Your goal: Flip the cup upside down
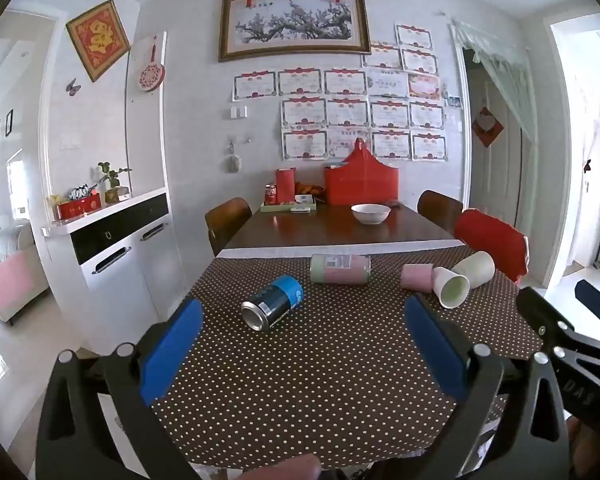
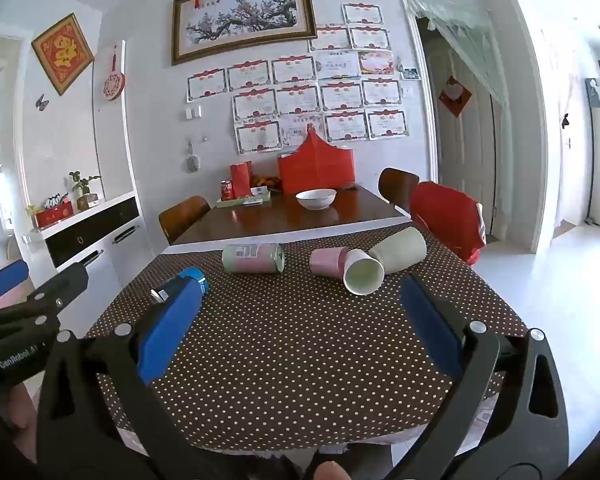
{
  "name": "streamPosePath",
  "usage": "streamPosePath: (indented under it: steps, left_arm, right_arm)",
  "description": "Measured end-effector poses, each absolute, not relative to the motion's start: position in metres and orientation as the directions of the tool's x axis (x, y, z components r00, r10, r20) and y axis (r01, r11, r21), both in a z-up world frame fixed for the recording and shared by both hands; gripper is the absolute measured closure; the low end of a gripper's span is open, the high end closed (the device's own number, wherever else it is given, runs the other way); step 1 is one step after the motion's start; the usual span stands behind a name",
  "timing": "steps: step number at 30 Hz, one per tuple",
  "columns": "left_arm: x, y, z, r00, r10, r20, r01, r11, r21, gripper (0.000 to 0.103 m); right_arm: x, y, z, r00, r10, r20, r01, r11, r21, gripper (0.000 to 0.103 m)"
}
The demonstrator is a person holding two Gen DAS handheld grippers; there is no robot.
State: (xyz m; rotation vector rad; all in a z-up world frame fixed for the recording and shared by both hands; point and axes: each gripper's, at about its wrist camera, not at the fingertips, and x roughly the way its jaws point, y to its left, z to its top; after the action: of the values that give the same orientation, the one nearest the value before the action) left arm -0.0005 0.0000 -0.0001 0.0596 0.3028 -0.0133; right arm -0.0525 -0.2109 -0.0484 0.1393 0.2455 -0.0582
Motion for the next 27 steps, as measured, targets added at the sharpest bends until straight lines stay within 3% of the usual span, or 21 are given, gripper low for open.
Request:
streamPosePath:
  steps: [27]
  left_arm:
    - [-0.0025, -0.0004, 0.0033, 0.952, -0.006, -0.307, 0.023, 0.998, 0.053, 0.004]
  right_arm:
    - [-0.0499, -0.211, -0.0445, 0.969, -0.037, -0.246, 0.076, 0.986, 0.147, 0.006]
